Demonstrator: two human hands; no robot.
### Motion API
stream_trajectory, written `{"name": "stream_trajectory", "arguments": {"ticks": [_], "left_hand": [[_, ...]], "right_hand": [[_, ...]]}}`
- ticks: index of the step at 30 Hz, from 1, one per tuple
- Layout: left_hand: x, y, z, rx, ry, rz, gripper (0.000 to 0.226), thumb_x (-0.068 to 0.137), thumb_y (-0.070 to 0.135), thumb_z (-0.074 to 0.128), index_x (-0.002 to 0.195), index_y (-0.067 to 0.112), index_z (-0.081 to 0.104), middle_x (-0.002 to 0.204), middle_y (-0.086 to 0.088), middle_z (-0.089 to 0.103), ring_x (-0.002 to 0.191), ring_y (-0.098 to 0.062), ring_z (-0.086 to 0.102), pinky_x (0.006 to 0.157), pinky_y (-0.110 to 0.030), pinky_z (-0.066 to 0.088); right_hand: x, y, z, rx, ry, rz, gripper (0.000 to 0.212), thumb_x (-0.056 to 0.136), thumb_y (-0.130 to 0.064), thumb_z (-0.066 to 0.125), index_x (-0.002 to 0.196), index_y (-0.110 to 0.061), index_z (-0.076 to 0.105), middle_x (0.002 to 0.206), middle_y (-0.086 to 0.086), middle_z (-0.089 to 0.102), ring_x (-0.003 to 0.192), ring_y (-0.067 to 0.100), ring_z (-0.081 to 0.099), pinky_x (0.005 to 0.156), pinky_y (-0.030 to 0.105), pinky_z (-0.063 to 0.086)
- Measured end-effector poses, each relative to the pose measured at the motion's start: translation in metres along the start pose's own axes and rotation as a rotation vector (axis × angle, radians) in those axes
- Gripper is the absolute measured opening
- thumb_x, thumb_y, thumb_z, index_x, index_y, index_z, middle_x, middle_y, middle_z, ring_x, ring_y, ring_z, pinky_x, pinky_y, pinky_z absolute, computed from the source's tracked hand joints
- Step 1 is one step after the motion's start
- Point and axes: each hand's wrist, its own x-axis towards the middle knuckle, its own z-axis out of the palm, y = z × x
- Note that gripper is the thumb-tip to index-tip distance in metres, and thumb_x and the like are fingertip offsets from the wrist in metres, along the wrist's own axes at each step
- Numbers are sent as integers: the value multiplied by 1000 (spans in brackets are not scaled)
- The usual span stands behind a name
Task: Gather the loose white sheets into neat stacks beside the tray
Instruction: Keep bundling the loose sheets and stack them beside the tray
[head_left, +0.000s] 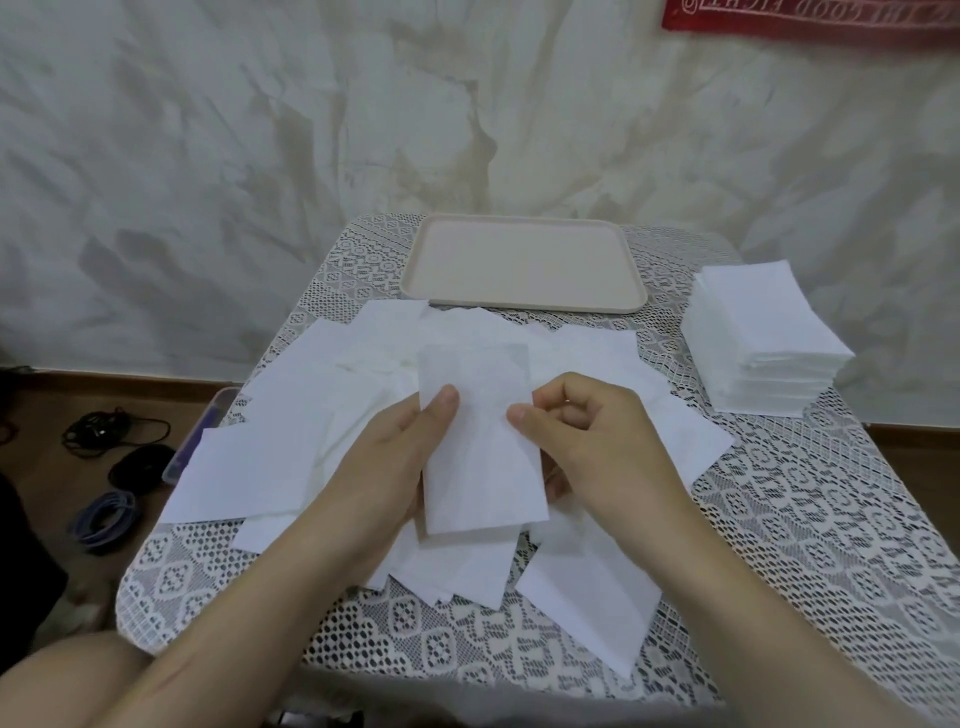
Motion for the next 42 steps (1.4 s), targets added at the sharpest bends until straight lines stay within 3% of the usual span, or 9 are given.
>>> {"name": "stream_trajectory", "arguments": {"ticks": [5,7,9,17,26,30,33,38,42], "left_hand": [[1,2,1,62,26,52,30,105,28,50,103,7,72,76,0,79,70,-12,77,61,-19,57],[4,2,1,71,51,68,35,99,36,55,110,10,76,99,-8,82,94,-28,79,84,-42,63],[4,3,0,50,87,69,37,97,38,57,113,11,76,109,-13,80,102,-33,77,96,-56,58],[1,5,3,135,126,118,36,89,44,71,105,13,77,106,-14,80,100,-39,76,95,-72,53],[6,11,-7,164,212,128,23,90,39,79,102,19,81,103,-10,81,97,-36,77,94,-69,56],[12,15,-17,133,269,79,17,101,28,68,105,17,80,104,-6,82,99,-33,78,98,-66,55],[14,13,-18,130,258,48,17,103,27,65,110,18,78,106,-6,81,100,-32,78,100,-65,55],[14,12,-20,151,247,44,16,103,28,65,106,20,79,107,-7,81,101,-33,77,100,-66,54],[11,13,-17,132,246,30,18,103,26,64,113,17,76,107,-7,81,100,-32,77,100,-65,55]], "right_hand": [[8,0,2,-57,35,-12,15,90,-19,77,80,-15,66,69,13,65,47,17,59,41,23,44],[10,2,0,-107,42,-9,14,87,-25,80,85,-23,66,76,0,67,53,16,62,41,25,44],[10,2,-2,-134,5,25,18,86,-31,81,93,-26,65,84,-3,69,55,16,63,40,24,41],[7,-1,-3,-110,-24,30,24,89,-21,77,70,-16,65,56,4,61,42,11,53,39,21,36],[9,-6,-14,-168,-11,-13,15,92,-23,73,81,-13,75,70,2,73,48,12,56,43,25,38],[30,1,-33,-501,226,-92,14,89,-37,74,84,-25,74,70,-8,70,58,7,59,58,26,41],[39,8,-41,-673,242,-2,24,88,-49,71,96,-27,66,81,-13,65,75,-2,57,62,21,35],[55,19,-42,-589,227,89,30,85,-52,73,86,-23,65,75,-9,69,75,13,65,64,29,39],[61,27,-44,-412,205,30,24,83,-41,74,72,-22,66,59,-10,66,57,15,58,64,35,46]]}}
